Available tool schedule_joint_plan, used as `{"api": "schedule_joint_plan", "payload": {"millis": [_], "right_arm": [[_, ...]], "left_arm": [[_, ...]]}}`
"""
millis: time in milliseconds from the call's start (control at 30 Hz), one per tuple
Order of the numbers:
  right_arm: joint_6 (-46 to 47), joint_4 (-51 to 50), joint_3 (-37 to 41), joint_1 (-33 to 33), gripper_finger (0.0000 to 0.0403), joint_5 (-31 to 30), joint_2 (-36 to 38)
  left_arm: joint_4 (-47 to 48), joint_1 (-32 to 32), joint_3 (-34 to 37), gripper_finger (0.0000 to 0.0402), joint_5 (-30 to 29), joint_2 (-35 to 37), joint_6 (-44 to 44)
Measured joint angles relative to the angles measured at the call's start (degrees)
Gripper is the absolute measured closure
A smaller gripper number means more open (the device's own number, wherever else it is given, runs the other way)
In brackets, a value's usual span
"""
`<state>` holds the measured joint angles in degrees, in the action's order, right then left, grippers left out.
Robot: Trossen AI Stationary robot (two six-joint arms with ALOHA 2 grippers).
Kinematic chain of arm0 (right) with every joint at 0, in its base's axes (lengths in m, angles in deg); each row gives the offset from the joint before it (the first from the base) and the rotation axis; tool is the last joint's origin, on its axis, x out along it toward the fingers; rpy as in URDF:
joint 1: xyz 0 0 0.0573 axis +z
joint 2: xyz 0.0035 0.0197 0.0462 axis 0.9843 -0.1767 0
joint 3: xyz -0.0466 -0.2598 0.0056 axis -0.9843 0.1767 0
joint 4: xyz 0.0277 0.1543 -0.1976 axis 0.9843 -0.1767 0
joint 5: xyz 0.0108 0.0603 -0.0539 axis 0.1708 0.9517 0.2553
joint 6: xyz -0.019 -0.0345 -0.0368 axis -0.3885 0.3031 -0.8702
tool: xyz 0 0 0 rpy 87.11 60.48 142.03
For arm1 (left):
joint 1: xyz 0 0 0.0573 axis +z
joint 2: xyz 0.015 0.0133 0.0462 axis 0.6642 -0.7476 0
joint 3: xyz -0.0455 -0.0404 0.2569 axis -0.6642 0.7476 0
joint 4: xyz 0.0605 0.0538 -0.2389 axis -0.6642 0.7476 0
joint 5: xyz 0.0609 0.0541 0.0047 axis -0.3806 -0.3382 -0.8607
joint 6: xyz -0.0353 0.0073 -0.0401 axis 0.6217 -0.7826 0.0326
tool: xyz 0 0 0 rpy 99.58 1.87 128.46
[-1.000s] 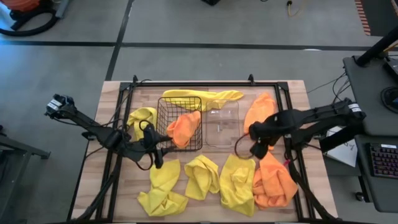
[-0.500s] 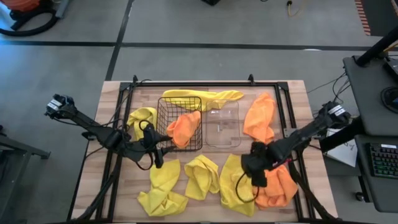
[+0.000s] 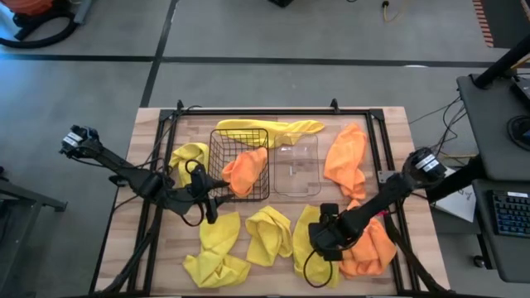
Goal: Sort microfiber towel by color & place in baskets
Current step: Put the yellow microfiber towel into the transparent bin
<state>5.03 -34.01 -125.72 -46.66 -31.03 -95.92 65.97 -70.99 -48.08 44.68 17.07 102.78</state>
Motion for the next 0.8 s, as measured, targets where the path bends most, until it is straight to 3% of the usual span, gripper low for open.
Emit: {"api": "schedule_joint_plan", "payload": {"millis": [167,400,567,800], "right_arm": [[-0.45,0.84,-0.16,0.00,0.0255,-0.92,-3.29],[-2.86,2.61,-0.24,0.07,0.0381,-0.86,-4.24],[-3.78,2.38,0.23,-0.04,0.0392,-1.46,-0.12],[-5.38,2.68,0.03,-0.04,0.0393,-5.25,12.68]], "left_arm": [[0.00,0.00,0.00,0.0212,0.00,0.00,-0.06],[0.01,0.00,0.02,0.0212,0.00,0.00,-0.12],[-0.04,0.00,0.02,0.0212,-1.22,0.00,-0.07],[-0.04,0.15,0.02,0.0212,-2.95,1.08,-0.27]]}}
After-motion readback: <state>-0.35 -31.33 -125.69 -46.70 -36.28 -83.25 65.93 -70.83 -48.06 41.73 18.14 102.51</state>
